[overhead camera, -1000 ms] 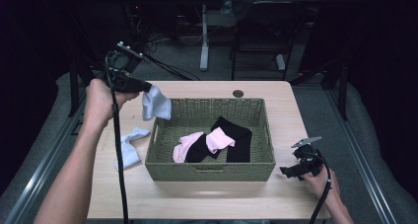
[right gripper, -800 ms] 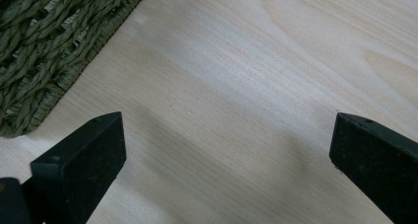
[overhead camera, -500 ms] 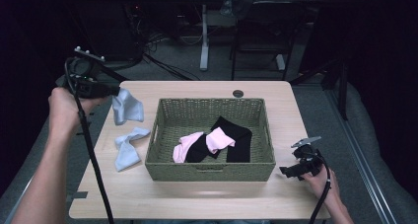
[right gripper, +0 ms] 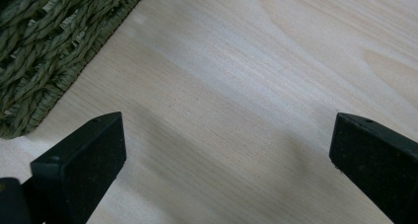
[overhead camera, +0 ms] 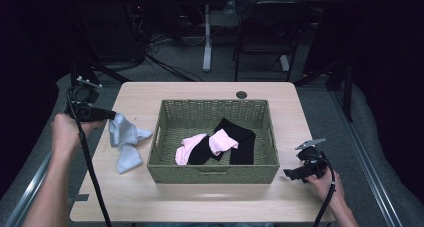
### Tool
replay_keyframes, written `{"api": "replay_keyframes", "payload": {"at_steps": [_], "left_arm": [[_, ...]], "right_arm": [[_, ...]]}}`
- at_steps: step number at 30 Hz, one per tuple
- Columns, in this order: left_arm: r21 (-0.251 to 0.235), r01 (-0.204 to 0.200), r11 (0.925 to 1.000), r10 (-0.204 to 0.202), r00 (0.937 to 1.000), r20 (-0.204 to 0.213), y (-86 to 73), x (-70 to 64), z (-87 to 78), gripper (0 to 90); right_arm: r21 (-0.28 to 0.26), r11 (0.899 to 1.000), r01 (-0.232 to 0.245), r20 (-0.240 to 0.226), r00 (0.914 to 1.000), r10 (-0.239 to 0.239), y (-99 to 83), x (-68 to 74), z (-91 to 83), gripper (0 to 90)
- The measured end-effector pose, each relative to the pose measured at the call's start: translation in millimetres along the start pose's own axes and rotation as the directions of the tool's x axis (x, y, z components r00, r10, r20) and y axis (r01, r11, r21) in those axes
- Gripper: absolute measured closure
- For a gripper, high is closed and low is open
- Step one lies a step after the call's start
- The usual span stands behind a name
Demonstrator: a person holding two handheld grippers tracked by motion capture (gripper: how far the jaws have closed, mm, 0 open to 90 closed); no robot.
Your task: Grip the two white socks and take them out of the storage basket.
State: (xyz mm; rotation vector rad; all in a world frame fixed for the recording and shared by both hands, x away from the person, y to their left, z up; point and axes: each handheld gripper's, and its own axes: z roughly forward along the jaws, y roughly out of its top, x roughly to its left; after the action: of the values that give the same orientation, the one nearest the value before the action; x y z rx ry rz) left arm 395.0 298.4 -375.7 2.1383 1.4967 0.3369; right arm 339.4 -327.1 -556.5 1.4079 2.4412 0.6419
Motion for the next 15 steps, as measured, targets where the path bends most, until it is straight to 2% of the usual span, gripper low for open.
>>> {"api": "replay_keyframes", "payload": {"at_steps": [1,3,4,5,6,9,10,11,12,15], "left_arm": [[0.0,0.0,1.0,0.0,1.0,0.0,0.0,0.0,0.0,85.3],[0.017,0.013,0.9998,-0.013,0.9998,0.013,-7.7,2.7,15.3,85.3],[0.017,0.013,0.9998,-0.013,0.9998,0.013,-7.7,2.7,15.3,85.3],[0.026,0.023,0.9994,-0.023,0.9994,0.026,-12.5,4.6,25.0,85.3],[0.026,0.023,0.9994,-0.023,0.9994,0.026,-12.5,4.6,25.0,85.3],[0.05,0.038,0.998,-0.04,0.9986,0.034,-21.3,7.1,43.7,85.1],[0.05,0.038,0.998,-0.04,0.9986,0.034,-21.3,7.1,43.7,85.1],[0.066,0.044,0.9968,-0.047,0.998,0.042,-25.9,8.6,52.8,85.1],[0.066,0.044,0.9968,-0.047,0.998,0.042,-25.9,8.6,52.8,85.0],[0.093,0.051,0.9944,-0.057,0.9967,0.057,-33.6,11.5,66.7,84.6]], "right_arm": [[0.0,1.0,0.0,0.0,1.0,0.0,0.0,0.0,0.0,0.3],[-0.002,1.0,-0.001,0.002,1.0,0.001,-0.1,0.3,0.5,0.3],[-0.002,1.0,-0.001,0.002,1.0,0.001,-0.1,0.3,0.5,0.3],[0.001,1.0,0.003,0.008,1.0,-0.003,0.0,0.3,0.1,0.4],[-0.003,1.0,0.0,0.003,1.0,0.0,-0.1,0.5,0.1,0.3],[-0.004,1.0,-0.003,0.004,1.0,0.003,-0.4,0.1,-0.1,0.4],[-0.004,1.0,-0.003,0.004,1.0,0.003,-0.4,0.1,-0.1,0.4],[0.0,1.0,0.001,0.001,1.0,-0.001,-0.5,-0.2,-0.8,0.3],[0.0,1.0,0.001,0.001,1.0,-0.001,-0.5,-0.2,-0.8,0.3],[0.0,1.0,-0.001,-0.002,1.0,0.001,-0.5,-0.1,0.0,0.4]]}}
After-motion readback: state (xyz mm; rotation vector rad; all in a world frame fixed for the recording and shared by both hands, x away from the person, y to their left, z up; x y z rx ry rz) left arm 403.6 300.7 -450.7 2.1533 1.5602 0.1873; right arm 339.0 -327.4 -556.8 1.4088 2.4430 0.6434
